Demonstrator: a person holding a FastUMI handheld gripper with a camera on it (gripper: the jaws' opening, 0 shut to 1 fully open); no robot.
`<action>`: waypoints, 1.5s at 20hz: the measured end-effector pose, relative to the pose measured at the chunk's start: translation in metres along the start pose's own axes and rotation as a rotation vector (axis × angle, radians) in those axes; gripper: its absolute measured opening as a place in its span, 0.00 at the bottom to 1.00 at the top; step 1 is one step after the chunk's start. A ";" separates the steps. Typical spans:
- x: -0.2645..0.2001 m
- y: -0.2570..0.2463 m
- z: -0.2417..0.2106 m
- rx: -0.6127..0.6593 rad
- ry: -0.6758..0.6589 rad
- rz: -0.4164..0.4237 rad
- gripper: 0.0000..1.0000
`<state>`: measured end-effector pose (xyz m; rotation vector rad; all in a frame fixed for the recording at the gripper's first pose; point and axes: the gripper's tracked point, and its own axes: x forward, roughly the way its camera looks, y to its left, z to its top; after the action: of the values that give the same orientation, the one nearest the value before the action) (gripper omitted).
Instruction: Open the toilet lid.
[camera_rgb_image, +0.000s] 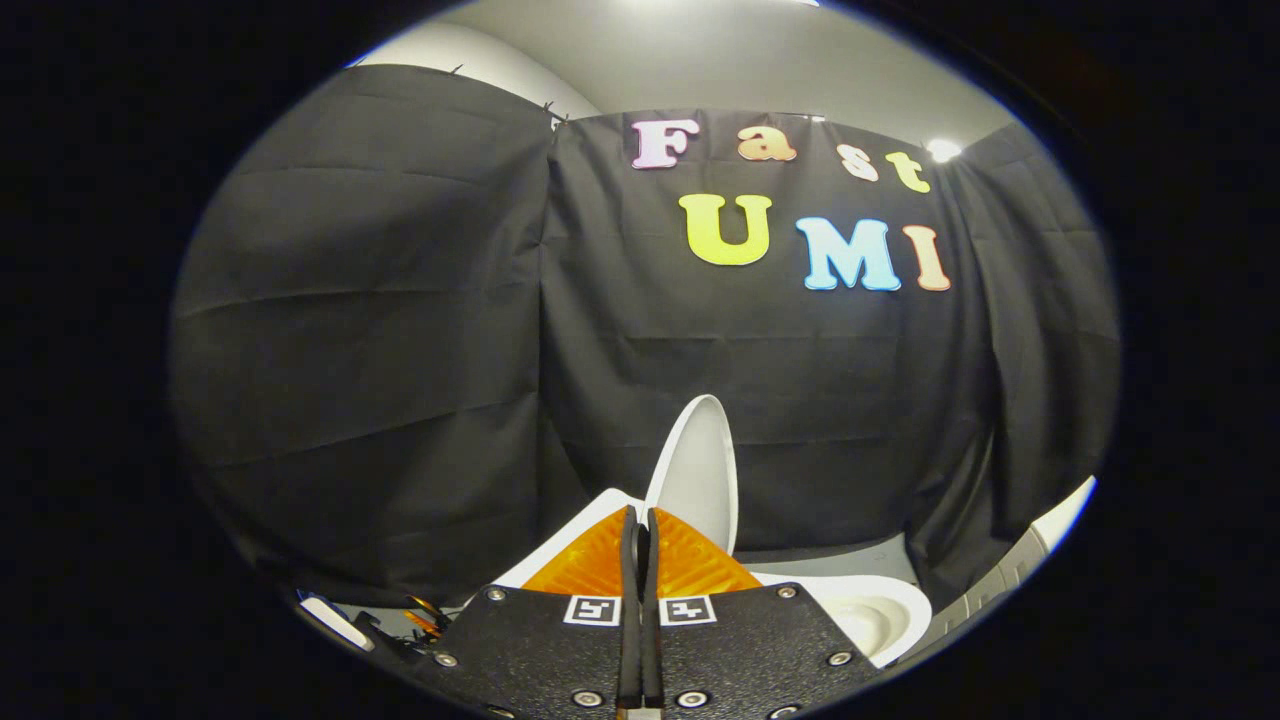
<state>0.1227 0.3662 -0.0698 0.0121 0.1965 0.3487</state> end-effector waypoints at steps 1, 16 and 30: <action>0.003 0.006 0.001 -0.007 -0.001 0.010 0.00; -0.010 0.036 0.000 0.066 0.029 0.177 0.28; -0.163 -0.118 0.017 -0.030 -0.170 0.076 0.95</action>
<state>0.0160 0.2002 -0.0274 0.0196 0.0226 0.4239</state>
